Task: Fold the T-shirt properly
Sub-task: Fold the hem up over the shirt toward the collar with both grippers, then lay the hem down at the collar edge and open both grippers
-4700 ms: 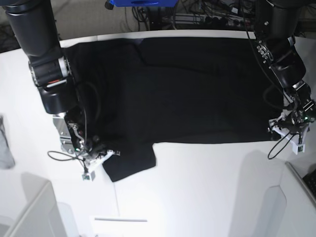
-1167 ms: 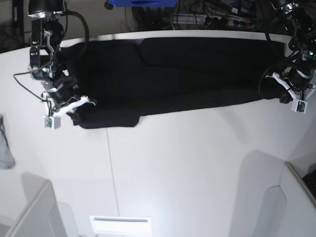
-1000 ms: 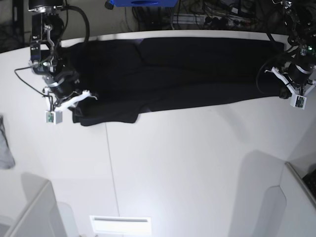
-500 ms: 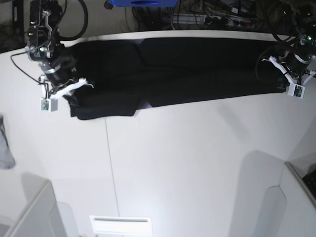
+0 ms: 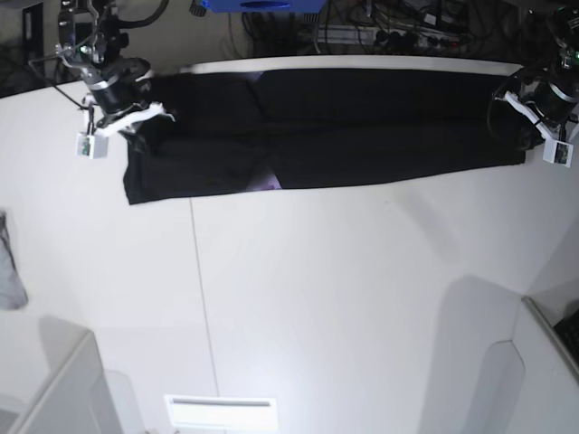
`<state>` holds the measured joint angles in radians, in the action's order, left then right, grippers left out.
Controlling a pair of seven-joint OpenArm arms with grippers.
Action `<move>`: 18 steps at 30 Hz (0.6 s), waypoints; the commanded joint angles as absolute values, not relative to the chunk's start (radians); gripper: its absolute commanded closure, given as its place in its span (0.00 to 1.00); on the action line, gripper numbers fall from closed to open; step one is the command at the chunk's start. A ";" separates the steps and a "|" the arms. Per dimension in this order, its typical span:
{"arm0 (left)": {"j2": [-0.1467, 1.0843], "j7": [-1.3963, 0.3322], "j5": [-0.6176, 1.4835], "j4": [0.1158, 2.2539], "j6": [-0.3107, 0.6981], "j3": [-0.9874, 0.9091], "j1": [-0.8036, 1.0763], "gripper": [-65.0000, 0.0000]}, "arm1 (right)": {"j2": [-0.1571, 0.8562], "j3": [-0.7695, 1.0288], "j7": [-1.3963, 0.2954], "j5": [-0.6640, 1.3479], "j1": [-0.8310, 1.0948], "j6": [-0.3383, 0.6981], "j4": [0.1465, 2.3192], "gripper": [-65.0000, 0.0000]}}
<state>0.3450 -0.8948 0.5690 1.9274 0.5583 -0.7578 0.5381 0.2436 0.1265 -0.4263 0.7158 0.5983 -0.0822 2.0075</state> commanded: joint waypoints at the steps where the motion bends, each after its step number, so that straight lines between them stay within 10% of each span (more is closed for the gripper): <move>1: 0.363 -0.875 0.576 1.945 0.561 -0.768 0.544 1.00 | 0.254 0.131 -0.394 0.733 0.615 -0.076 2.026 1.00; 18: 0.358 -0.878 0.581 1.943 0.561 -0.809 0.556 1.00 | 0.251 0.133 -0.216 0.763 0.707 -0.033 2.028 1.00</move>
<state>0.3401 -0.8944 0.5777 1.9274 0.5621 -0.7971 0.5514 0.2436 0.1268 -0.2279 0.7643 0.6991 -0.0425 2.0087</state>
